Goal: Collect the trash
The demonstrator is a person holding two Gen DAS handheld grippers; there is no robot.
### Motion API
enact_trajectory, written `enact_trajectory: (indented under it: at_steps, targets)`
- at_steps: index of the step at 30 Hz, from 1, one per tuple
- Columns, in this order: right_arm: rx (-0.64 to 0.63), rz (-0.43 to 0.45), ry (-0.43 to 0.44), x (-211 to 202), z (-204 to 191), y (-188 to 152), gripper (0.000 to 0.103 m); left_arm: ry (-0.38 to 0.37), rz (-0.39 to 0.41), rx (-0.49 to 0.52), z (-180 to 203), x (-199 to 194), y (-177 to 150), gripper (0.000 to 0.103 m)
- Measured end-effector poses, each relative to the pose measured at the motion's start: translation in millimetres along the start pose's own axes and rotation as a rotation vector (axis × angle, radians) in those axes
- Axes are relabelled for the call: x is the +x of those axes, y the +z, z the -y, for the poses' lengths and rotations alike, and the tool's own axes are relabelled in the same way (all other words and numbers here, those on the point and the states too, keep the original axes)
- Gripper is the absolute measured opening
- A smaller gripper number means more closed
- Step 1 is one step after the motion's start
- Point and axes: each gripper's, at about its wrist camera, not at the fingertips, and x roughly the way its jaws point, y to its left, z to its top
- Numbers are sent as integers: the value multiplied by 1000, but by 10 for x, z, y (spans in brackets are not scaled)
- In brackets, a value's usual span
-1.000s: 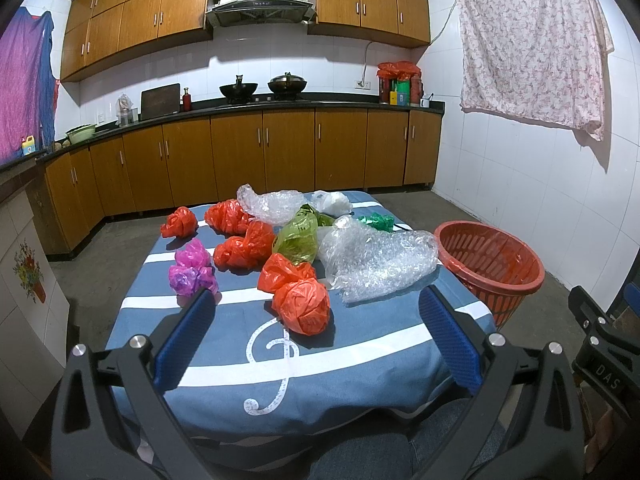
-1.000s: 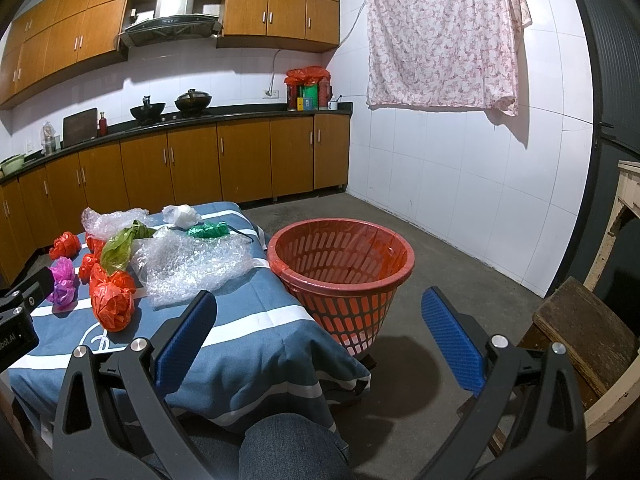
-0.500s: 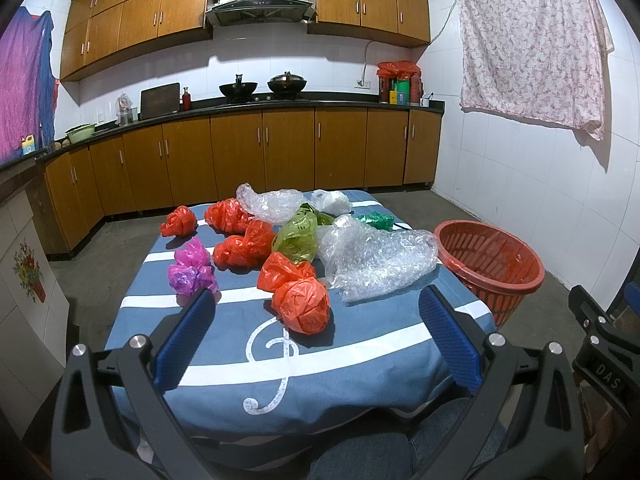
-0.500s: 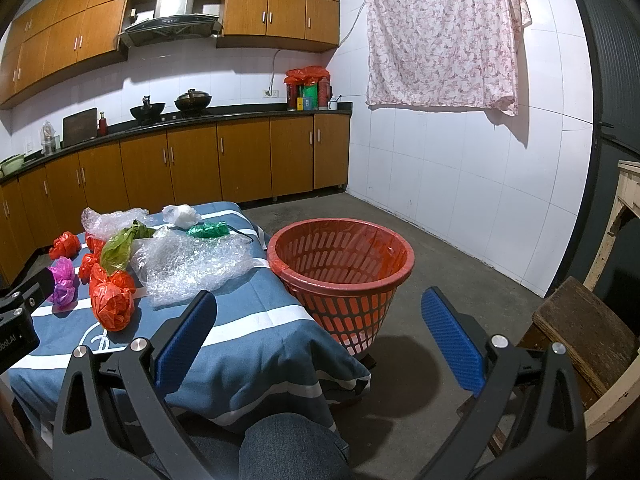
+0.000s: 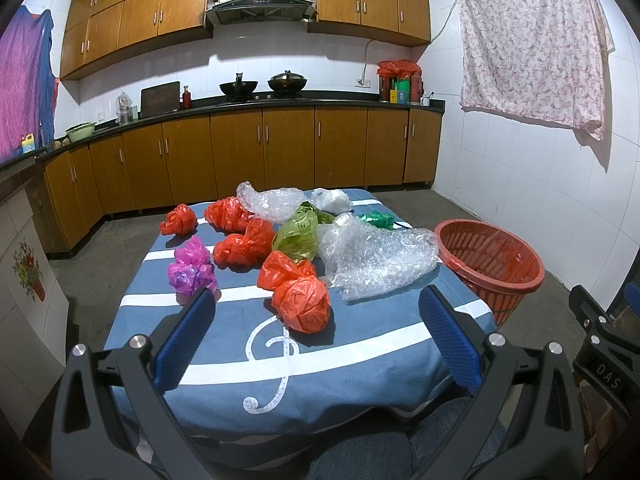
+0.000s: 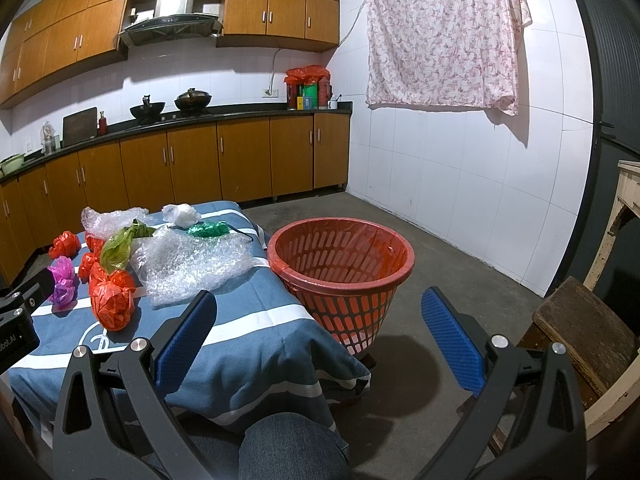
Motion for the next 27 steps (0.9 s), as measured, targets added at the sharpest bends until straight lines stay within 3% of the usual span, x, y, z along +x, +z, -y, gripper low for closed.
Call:
enact_trajectory:
  at_steps: [14, 27]
  targets:
    - [-15, -14, 11, 95, -31, 2, 101, 34, -28, -13, -67, 118, -73, 99]
    - [-22, -57, 81, 441, -257, 81, 98, 111, -106, -125, -725, 435, -200, 99]
